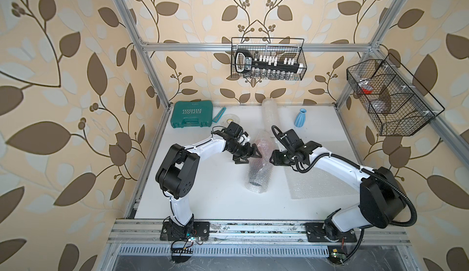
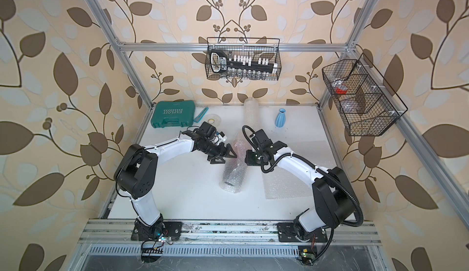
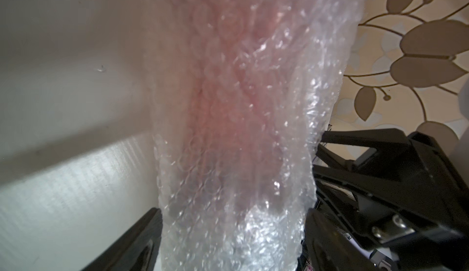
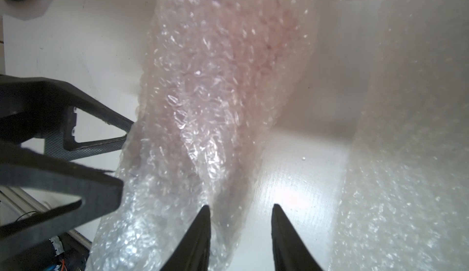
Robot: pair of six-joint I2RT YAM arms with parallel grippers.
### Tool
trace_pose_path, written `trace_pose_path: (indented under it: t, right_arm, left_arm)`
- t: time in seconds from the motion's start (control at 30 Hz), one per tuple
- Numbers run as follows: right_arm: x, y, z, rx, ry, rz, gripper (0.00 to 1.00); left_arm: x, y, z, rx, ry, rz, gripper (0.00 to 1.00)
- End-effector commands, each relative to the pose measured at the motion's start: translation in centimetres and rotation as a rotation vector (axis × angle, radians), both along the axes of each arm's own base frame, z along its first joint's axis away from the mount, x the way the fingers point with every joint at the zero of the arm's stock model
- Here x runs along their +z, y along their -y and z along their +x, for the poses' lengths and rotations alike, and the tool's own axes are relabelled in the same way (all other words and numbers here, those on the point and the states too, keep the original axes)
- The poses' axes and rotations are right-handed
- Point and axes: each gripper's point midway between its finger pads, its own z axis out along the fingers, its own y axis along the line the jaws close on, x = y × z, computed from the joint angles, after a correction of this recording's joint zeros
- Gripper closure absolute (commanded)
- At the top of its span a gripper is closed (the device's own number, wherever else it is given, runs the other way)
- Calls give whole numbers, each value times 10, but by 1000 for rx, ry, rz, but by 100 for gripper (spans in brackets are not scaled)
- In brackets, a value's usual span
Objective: Unwrap the vase from the bubble wrap
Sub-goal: Adjust the bubble wrap at the center of the board, then unwrap the bubble wrap at the center of the board.
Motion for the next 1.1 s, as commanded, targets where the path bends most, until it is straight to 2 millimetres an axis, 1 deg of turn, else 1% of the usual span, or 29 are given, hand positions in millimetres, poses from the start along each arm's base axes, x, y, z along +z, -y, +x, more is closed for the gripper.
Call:
trace_pose_path:
  t: [0.0, 0.13, 0.3, 0.43, 0.6, 0.73, 0.9, 1.0, 1.07]
  right_arm:
    - [1, 0, -5, 8, -9, 17, 60]
    - [15, -5, -6, 18, 15, 57, 57]
    - [35, -18, -18, 56, 15, 131, 51]
    - [40, -29, -30, 77, -25, 134, 51]
    - [38, -35, -38, 72, -53, 119, 53]
    - [30, -33, -38, 57, -75, 82, 55]
    - [20, -28, -42, 49, -100, 42, 56]
    - [18, -23, -43, 39, -106, 16, 56]
    - [16, -21, -45, 38, -109, 3, 58]
  left_arm:
    - [10, 11, -2, -29, 10, -46, 16]
    - [7, 14, -8, -36, 1, -46, 20]
    - [9, 18, -15, -38, -3, -54, 27]
    - [11, 22, -20, -44, -2, -56, 30]
    - [13, 25, -24, -48, 3, -54, 32]
    - [15, 26, -24, -49, 9, -52, 34]
    - [11, 24, -26, -52, 9, -31, 33]
    - [9, 23, -26, -50, 4, -25, 33]
    - [9, 23, -26, -51, 6, -23, 33]
